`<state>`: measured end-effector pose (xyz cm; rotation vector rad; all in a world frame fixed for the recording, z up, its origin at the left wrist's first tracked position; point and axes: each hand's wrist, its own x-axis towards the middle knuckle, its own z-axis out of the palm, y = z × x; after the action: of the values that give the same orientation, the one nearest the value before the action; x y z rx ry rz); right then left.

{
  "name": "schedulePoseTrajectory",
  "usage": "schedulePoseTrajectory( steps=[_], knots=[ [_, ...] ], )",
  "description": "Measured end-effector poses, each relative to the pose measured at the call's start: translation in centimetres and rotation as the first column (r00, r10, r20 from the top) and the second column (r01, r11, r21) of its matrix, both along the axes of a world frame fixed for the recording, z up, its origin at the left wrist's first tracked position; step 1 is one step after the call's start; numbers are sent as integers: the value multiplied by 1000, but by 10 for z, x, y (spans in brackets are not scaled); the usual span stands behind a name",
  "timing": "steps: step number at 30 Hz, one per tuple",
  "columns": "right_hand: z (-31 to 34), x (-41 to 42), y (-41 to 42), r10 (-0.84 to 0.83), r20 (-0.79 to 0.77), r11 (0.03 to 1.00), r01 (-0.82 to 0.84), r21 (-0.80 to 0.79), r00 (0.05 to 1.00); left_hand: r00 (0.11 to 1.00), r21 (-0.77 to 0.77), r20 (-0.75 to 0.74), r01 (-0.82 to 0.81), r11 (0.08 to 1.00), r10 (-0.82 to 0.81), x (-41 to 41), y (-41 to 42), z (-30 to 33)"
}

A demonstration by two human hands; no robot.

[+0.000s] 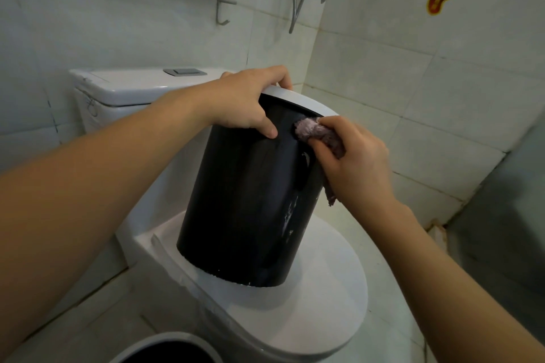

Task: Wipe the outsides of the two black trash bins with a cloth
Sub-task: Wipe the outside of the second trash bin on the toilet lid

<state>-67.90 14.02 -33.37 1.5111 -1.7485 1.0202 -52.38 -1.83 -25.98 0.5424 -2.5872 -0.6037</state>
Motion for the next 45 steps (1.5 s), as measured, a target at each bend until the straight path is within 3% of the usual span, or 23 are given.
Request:
schedulePoseTrajectory(
  steps=[8, 13, 16, 26, 32, 40, 45],
  knots=[
    [-39, 7, 12, 152, -161, 983, -132, 129, 975, 1000, 80, -8, -1, 997, 1, 7, -2, 0],
    [-8, 1, 2, 59, 15, 998, -59, 12, 998, 1000, 77, -14, 14, 997, -13, 5, -3, 0],
    [0, -1, -4, 29, 39, 1000, -29, -4, 999, 1000, 85, -16, 11, 996, -10, 5, -4, -1],
    [-46, 13, 17, 185, -200, 978, -160, 137, 962, 998, 83, -59, 12, 997, -7, 6, -18, -4],
    [-17, 2, 3, 20, 26, 1000, -20, -9, 999, 998, 78, -53, 21, 997, -16, 3, -16, -3],
    [-60, 7, 21, 170, -198, 981, -146, 131, 965, 998, 92, -61, 4, 996, 1, 6, -18, -4],
    [-43, 4, 11, 61, -33, 997, -60, 38, 998, 998, 89, -57, -5, 996, 10, 7, -17, -3]
  ],
)
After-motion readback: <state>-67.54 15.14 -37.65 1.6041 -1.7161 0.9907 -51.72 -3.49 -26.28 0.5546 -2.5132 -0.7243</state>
